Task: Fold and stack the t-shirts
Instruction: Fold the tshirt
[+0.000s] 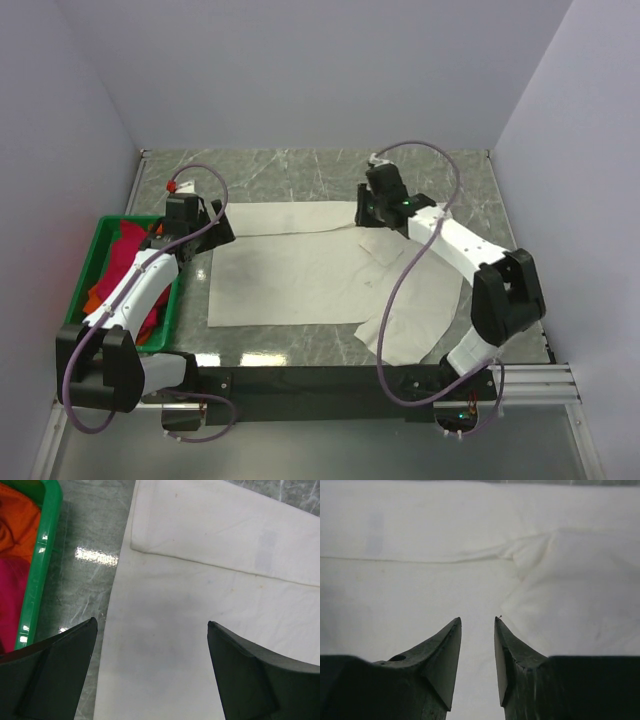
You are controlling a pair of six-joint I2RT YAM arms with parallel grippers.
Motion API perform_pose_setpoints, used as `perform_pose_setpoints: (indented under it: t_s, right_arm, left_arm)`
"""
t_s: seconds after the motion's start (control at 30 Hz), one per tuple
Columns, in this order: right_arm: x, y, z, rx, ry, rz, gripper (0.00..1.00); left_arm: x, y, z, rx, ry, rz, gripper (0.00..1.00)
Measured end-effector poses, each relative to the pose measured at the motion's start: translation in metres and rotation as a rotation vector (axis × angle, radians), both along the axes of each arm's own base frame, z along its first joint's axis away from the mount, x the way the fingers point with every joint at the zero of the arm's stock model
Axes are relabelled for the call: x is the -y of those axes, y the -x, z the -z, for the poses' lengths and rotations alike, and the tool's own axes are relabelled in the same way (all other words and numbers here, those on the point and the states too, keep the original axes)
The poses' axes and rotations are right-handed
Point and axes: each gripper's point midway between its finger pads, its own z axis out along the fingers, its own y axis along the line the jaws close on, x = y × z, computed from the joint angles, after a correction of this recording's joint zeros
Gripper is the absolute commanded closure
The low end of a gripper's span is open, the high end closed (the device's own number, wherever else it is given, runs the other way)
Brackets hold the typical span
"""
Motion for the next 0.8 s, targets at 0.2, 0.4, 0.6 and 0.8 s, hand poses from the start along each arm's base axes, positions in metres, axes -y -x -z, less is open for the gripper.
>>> perform_pose_setpoints:
  t_s: [0.2,0.4,0.6,0.8]
  right_arm:
    - [-0.017,-0.032,0.022,0.042,0.209,-0.031,0.7]
    - [-0.005,-0.045,0.063,-0.021,0.355,-0.021,0.7]
    - [0.002,-0.047,0.084,-0.06,0.417,-0.016,0.7]
    - [0.009,-0.045,0.098,-0.089,0.462,-0.005,0.7]
  left_arm:
    - [0.0,0.0,0.0,0.0,0.0,0.0,0.03]
    - [0.0,0.0,0.0,0.0,0.0,0.0,0.03]
    - [0.0,0.0,0.0,0.0,0.0,0.0,0.03]
    - [0.0,0.0,0.0,0.0,0.0,0.0,0.03]
